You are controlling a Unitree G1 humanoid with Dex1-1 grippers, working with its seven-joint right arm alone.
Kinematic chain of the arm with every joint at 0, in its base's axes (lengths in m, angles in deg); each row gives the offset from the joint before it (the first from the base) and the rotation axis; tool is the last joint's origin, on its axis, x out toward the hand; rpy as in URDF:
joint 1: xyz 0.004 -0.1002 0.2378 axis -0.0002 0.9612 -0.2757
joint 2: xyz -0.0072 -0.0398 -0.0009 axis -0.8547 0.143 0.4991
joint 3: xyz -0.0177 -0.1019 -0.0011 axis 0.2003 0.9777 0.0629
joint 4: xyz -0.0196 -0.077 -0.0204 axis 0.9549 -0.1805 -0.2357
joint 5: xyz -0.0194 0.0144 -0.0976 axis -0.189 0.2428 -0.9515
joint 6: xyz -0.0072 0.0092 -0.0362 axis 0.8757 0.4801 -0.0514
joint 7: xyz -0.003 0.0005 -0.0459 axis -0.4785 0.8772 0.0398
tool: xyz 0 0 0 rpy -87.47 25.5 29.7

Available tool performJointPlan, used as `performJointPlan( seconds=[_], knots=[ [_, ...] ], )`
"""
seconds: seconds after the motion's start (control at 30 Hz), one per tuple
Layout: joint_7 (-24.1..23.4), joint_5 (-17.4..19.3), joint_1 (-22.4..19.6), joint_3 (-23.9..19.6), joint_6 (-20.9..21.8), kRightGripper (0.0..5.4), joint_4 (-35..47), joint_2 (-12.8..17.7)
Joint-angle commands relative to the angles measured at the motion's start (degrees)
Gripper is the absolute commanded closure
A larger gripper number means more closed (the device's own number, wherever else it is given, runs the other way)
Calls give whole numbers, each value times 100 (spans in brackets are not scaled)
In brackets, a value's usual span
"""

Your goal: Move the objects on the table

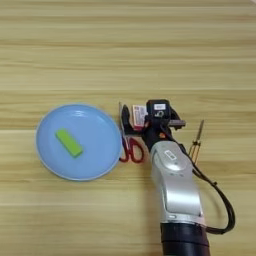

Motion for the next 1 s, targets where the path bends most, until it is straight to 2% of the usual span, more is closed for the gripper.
performJointPlan(
  seconds=[0.03, 1.0],
  knots=[
    [-95, -86, -423, -37, 313, 4, -53, 214],
    [-121, -74, -802, -21, 506, 4, -1055, 266]
  ],
)
